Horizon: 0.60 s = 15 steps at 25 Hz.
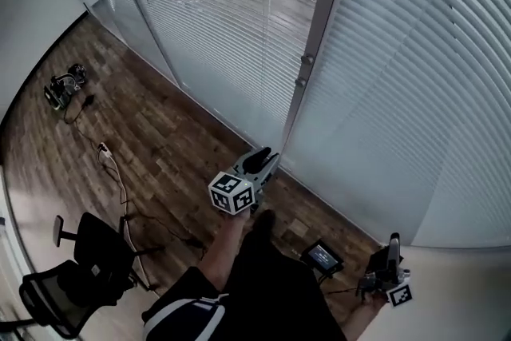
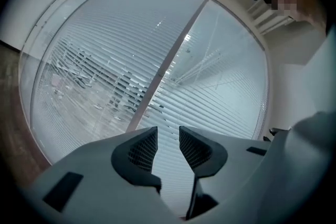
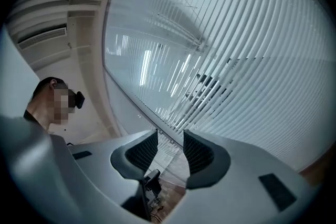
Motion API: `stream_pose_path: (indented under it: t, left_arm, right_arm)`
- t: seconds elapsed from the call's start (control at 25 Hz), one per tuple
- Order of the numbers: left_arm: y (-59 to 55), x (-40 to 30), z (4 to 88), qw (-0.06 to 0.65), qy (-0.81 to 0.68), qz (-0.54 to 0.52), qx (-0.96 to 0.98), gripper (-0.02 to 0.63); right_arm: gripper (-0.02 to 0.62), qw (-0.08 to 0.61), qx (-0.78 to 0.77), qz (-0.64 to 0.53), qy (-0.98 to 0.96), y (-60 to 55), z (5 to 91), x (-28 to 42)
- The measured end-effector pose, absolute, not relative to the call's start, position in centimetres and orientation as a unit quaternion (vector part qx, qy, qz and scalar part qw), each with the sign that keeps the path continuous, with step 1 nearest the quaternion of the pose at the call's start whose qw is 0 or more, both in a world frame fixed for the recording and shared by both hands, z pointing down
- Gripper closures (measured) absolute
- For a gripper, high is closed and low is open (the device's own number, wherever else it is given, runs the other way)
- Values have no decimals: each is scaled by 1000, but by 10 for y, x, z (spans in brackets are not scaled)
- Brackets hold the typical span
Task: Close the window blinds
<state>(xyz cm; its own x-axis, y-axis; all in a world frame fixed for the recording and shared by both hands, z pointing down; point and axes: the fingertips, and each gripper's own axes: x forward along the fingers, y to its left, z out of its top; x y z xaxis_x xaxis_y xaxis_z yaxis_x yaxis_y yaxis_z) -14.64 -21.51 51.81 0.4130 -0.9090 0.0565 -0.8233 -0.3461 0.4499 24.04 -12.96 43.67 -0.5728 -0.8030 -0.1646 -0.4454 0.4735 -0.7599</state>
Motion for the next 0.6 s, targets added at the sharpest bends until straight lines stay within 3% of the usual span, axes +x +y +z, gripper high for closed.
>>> stream_pose_path:
  t: [0.24, 0.6]
  left_arm:
    - [-116, -108, 509, 226, -510, -116, 822, 468]
    - [-27, -133, 468, 215, -495, -176, 823, 468]
  right_arm:
    - [440, 266, -352, -372, 817, -67, 475, 263]
    - [440, 298, -336, -402, 798, -12, 501, 267]
